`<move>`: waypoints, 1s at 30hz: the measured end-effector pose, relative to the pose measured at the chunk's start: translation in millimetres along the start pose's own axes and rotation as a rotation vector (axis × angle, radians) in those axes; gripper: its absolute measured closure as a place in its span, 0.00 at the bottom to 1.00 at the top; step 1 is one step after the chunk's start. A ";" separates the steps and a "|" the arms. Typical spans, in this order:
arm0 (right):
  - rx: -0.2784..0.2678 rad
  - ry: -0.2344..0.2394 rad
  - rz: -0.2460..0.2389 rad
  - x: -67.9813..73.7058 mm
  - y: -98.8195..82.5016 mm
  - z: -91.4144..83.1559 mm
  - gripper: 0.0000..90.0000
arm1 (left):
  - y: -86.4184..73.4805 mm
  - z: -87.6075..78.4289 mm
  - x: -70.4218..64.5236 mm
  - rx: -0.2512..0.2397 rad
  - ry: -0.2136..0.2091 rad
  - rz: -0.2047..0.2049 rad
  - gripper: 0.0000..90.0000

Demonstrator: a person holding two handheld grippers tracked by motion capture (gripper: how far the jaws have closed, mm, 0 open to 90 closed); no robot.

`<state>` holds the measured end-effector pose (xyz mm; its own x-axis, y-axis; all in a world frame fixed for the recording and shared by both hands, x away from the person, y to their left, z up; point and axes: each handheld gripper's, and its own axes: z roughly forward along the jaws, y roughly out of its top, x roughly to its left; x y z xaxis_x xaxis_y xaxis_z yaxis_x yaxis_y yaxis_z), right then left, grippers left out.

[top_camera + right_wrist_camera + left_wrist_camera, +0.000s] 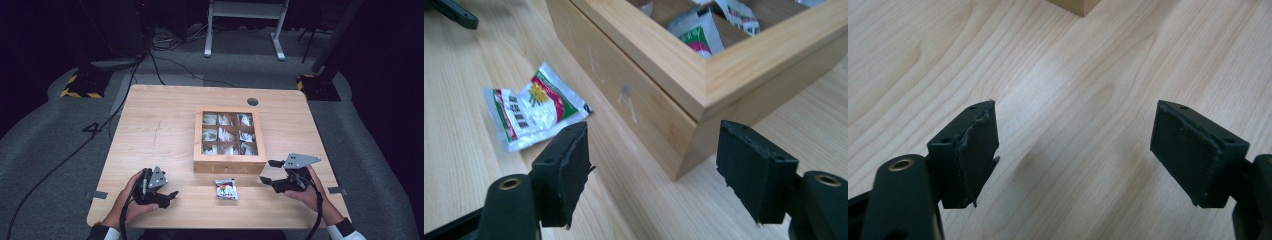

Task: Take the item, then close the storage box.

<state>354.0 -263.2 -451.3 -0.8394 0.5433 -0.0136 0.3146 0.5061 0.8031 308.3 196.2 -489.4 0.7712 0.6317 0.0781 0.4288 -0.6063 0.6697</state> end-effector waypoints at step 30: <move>0.097 -0.170 0.149 -35.7 -92.4 -37.6 0.29 | -28.2 -4.8 8.0 -0.031 -0.031 -0.097 0.21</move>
<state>338.3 -354.6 -502.7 -0.6965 0.7175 -0.0061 0.4771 0.4695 0.7429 300.1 220.7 -504.1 0.7411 0.6713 -0.0112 0.4880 -0.5271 0.6957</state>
